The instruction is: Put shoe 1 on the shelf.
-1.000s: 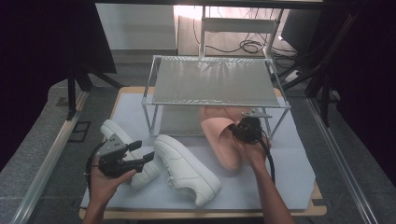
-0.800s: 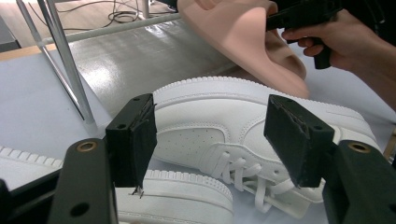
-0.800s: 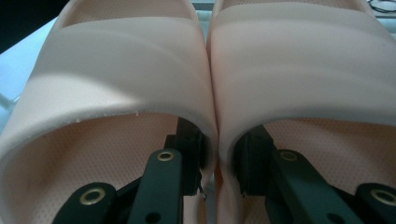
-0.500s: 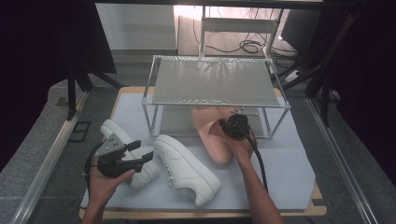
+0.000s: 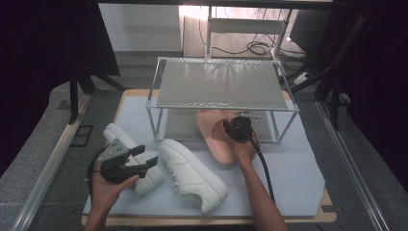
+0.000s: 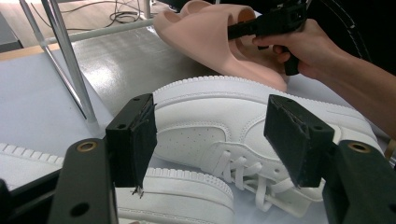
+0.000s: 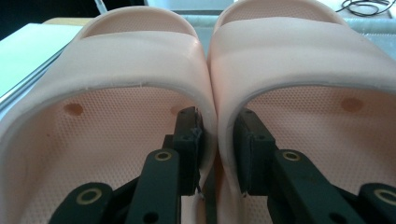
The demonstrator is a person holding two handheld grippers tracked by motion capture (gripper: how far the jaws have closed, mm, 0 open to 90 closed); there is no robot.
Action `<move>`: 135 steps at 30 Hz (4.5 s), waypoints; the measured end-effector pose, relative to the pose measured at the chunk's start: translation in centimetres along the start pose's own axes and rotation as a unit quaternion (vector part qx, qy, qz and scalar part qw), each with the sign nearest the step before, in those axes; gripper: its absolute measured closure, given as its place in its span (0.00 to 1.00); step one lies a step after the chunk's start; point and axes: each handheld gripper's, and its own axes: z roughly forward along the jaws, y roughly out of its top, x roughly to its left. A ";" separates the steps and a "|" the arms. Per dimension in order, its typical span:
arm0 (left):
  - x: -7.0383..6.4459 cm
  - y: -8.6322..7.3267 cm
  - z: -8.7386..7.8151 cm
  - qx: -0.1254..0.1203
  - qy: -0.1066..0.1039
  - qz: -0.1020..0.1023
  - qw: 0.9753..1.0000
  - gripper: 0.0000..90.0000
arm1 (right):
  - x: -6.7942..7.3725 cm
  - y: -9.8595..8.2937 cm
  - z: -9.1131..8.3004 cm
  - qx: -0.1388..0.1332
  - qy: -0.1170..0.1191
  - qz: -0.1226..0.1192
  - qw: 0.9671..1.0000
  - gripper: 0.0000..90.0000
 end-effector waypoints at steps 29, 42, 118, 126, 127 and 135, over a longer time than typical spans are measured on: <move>-0.2 0.0 0.0 0.000 0.001 0.001 1.000 0.39 | 0.7 -0.7 -2.8 0.016 0.015 -0.032 0.999 0.55; -0.4 0.0 0.3 0.004 -0.002 0.002 1.000 0.39 | -0.1 -2.0 -8.2 0.010 0.071 -0.055 0.996 0.77; -0.2 -0.1 0.2 0.005 -0.001 -0.001 1.000 0.39 | 4.3 -4.3 -2.8 0.070 0.168 -0.118 0.976 1.00; -0.2 -0.1 0.4 0.006 -0.002 0.000 1.000 0.39 | 2.4 -5.1 -6.8 0.063 0.167 -0.130 0.975 1.00; -0.3 -0.1 0.4 0.007 -0.002 0.001 1.000 0.39 | 2.0 -5.3 -7.4 0.061 0.165 -0.130 0.976 1.00; -0.4 -0.1 0.7 0.011 -0.003 0.001 1.000 0.39 | -1.7 -7.0 -11.4 0.067 0.149 -0.129 0.978 1.00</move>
